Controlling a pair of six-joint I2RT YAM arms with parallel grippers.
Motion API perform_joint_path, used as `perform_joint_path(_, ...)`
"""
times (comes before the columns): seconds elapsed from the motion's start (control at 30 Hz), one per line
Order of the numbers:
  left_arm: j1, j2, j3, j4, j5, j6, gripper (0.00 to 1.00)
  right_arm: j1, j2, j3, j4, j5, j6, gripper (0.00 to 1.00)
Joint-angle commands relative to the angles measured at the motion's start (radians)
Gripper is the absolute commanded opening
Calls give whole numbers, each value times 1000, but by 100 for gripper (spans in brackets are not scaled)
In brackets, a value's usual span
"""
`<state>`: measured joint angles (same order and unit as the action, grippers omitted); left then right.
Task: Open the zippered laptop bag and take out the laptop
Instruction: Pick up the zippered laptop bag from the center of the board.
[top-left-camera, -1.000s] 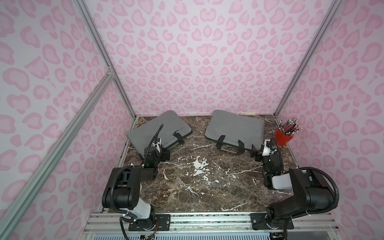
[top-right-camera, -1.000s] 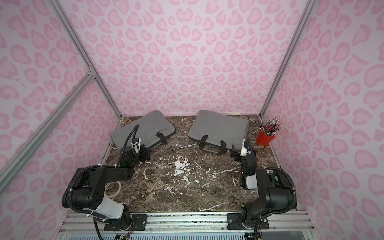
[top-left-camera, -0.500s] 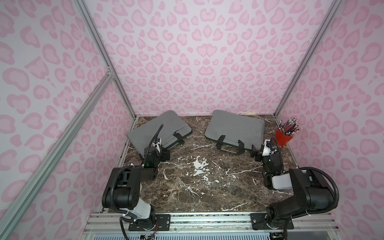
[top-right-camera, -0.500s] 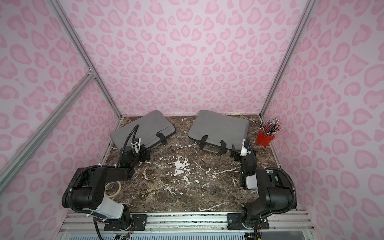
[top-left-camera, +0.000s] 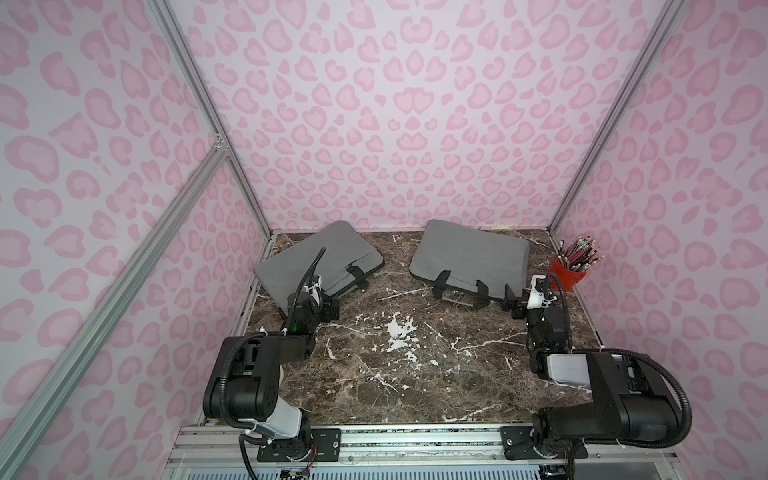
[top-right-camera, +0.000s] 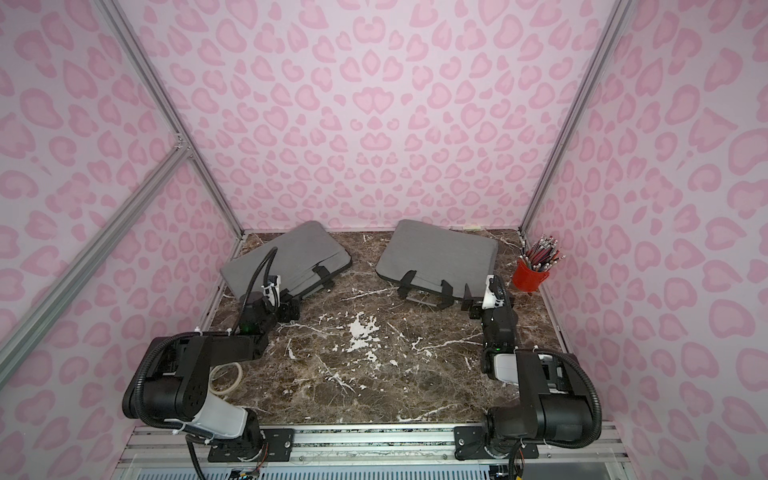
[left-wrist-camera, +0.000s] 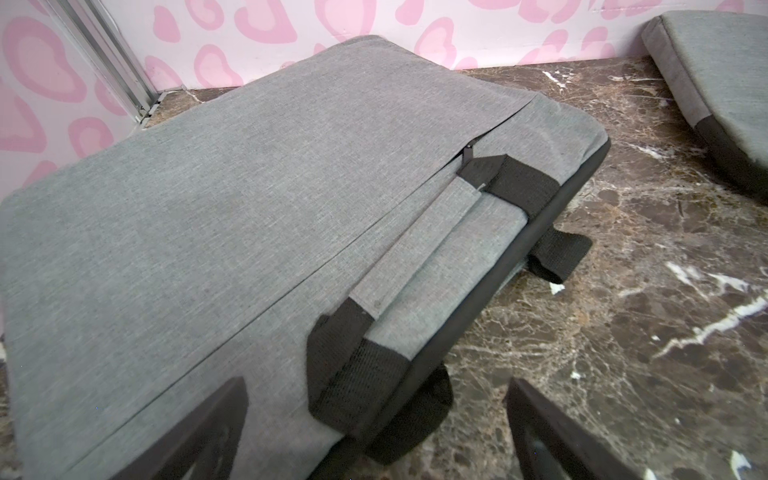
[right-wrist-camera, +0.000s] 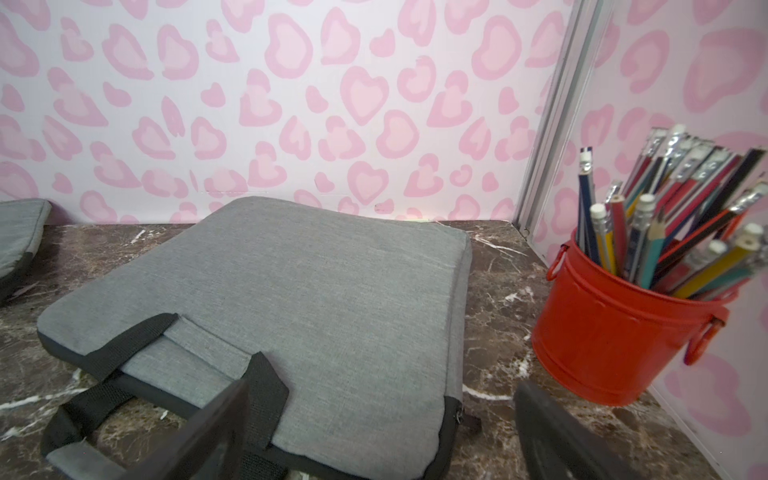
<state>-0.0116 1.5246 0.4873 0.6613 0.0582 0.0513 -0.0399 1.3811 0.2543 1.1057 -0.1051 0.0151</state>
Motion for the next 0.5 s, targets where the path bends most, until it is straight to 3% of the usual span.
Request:
perform_joint_path(0.0, 3, -57, 59, -123, 45, 12, 100, 3, -77, 26, -125, 39, 26, 100)
perform_joint_path(0.2, -17, -255, 79, -236, 19, -36, 100, 69, -220, 206, -581, 238, 135, 100)
perform_joint_path(0.33, -51, -329, 167, -403, 6, -90, 100, 173, -215, 333, -817, 335, 174, 100)
perform_joint_path(0.47, -62, -386, 209, -493, 1, -204, 100, 250, -163, 438, -979, 352, 280, 100)
